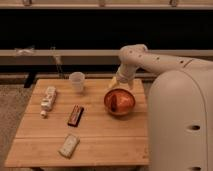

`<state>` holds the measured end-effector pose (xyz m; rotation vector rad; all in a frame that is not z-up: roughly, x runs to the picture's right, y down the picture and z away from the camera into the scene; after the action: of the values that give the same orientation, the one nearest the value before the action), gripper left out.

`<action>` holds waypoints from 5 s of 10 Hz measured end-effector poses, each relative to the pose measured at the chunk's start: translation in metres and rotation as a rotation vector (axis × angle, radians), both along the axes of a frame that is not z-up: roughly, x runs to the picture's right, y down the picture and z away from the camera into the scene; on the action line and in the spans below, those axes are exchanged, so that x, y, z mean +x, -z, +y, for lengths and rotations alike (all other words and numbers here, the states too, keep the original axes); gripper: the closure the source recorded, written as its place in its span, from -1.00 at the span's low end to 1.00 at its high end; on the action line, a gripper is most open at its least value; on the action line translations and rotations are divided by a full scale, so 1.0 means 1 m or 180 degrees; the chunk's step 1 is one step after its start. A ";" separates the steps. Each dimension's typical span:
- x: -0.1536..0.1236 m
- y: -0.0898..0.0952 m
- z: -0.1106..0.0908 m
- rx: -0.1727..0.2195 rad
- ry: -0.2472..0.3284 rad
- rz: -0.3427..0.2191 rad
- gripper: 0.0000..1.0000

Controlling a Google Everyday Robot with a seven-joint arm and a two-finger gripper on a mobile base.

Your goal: Drag the ceramic bowl in a circle

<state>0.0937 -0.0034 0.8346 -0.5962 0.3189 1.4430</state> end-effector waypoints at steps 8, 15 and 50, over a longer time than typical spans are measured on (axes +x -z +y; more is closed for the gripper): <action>0.000 0.000 0.000 0.0000 0.0000 0.0000 -0.60; 0.000 0.000 0.000 0.0000 0.0000 0.0000 -0.60; 0.094 -0.083 0.086 -0.0831 -0.0370 0.0605 0.24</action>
<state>0.1881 0.0825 0.9176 -0.6979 0.6385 1.5865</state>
